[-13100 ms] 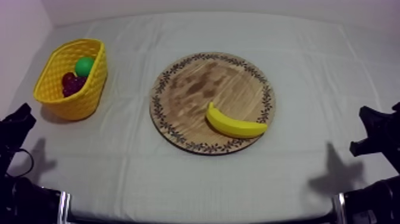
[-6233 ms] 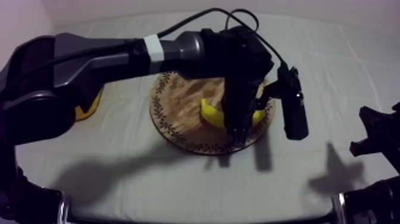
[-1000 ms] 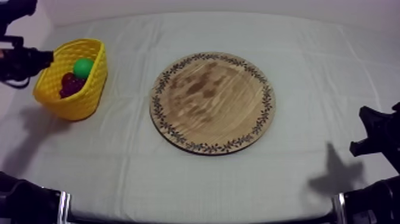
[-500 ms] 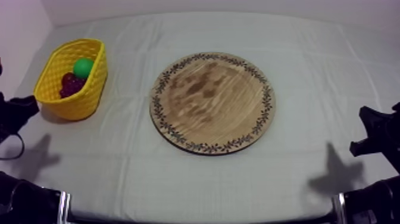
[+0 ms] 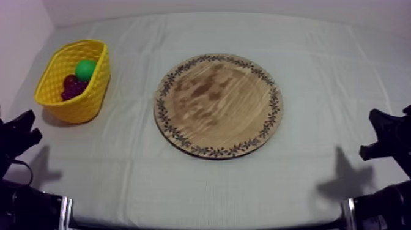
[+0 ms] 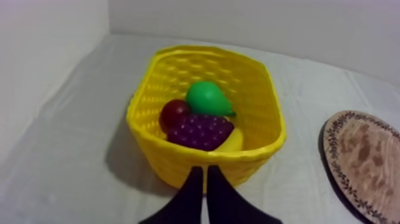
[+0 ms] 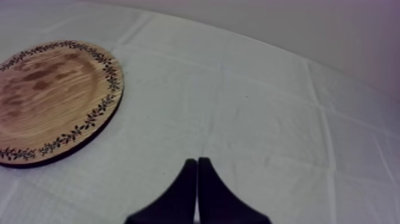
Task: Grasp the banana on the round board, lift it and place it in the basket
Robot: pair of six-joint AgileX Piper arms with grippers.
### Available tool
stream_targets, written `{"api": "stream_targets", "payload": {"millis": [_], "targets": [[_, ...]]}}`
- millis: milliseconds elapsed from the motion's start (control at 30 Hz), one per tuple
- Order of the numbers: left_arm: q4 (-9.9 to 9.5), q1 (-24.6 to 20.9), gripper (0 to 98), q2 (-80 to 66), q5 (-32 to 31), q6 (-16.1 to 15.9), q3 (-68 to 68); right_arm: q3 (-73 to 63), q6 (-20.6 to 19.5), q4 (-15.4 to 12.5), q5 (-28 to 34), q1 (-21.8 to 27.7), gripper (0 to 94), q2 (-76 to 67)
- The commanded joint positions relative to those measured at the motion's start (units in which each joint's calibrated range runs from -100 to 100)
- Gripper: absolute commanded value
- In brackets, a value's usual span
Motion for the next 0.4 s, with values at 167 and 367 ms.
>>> {"api": "stream_targets", "payload": {"millis": [167,367], "targets": [[0.23,-0.2,0.1,-0.4,0.2,-0.6,0.3,0.0,0.0,0.0,0.0,0.0,0.3,0.0],[0.25,-0.2,0.1,-0.4,0.2,-0.6,0.4,0.0,0.0,0.0,0.0,0.0,0.3,0.0]]}}
